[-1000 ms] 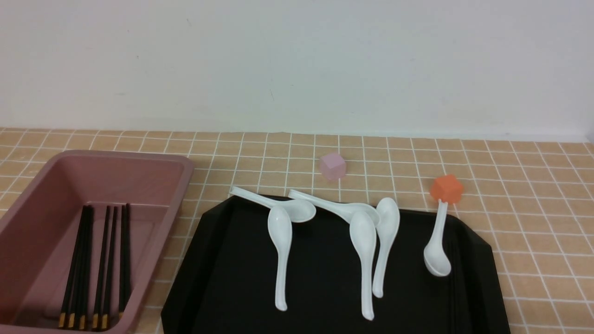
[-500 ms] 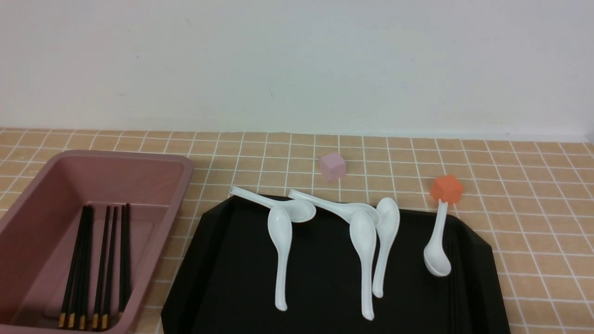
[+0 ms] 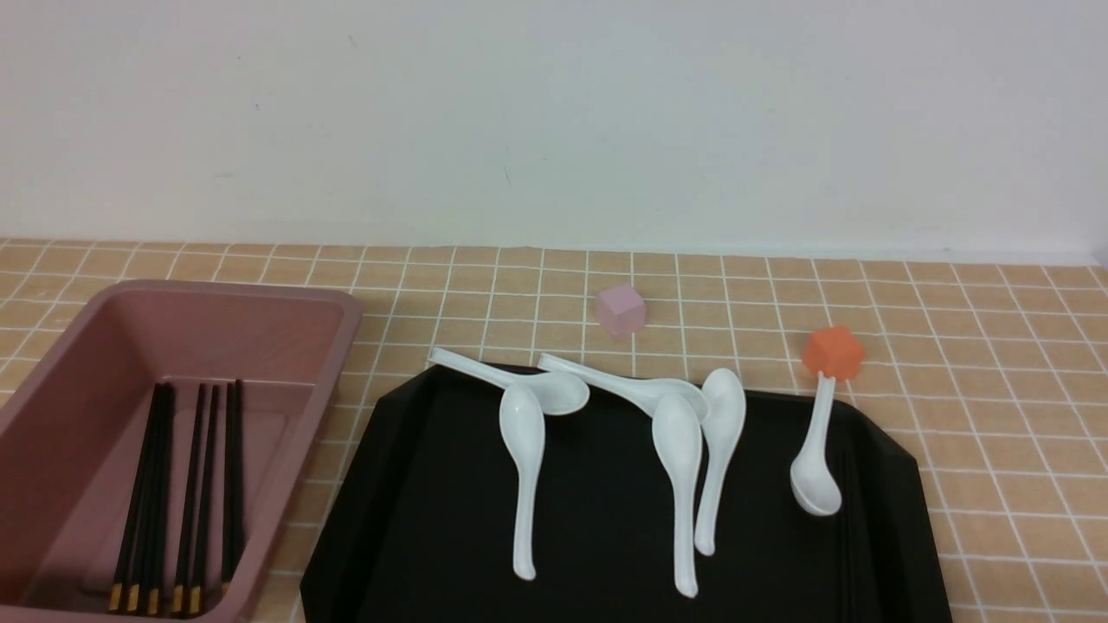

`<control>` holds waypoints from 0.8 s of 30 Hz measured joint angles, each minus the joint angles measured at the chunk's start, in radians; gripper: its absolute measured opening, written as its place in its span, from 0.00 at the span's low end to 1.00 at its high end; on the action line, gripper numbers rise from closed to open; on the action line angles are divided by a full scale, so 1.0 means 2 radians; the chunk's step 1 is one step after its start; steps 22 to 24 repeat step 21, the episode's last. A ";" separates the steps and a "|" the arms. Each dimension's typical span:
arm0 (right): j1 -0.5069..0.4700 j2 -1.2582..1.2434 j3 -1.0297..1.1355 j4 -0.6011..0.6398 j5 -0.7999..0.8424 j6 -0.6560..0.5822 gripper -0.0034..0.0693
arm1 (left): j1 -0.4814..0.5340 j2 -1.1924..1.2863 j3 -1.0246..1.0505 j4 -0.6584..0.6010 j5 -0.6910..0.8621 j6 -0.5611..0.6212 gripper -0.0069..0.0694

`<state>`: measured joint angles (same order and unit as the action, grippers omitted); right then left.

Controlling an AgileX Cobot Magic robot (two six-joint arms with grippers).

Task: On brown tablecloth take chopsticks from black tray and put them in box.

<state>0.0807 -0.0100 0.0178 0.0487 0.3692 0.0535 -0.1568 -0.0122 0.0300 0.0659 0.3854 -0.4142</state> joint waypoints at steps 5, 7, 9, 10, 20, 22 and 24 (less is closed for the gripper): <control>0.000 0.000 0.000 0.000 0.000 0.000 0.21 | 0.000 0.000 0.000 0.000 0.000 0.000 0.40; 0.000 0.000 0.000 0.000 0.000 0.000 0.22 | 0.000 0.000 0.000 0.000 0.000 0.000 0.40; 0.000 0.000 0.000 0.000 0.000 0.000 0.22 | 0.000 0.000 0.000 0.000 0.000 0.000 0.40; 0.000 0.000 0.000 0.000 0.000 0.000 0.22 | 0.000 0.000 0.000 0.000 0.000 0.000 0.40; 0.000 0.000 0.000 0.000 0.000 0.000 0.24 | 0.000 0.000 0.000 0.000 0.000 0.000 0.40; 0.000 0.000 0.000 0.000 0.000 0.000 0.24 | 0.000 0.000 0.000 0.000 0.000 0.000 0.40; 0.000 0.000 0.000 0.000 0.000 0.000 0.24 | 0.000 0.000 0.000 0.000 0.000 0.000 0.40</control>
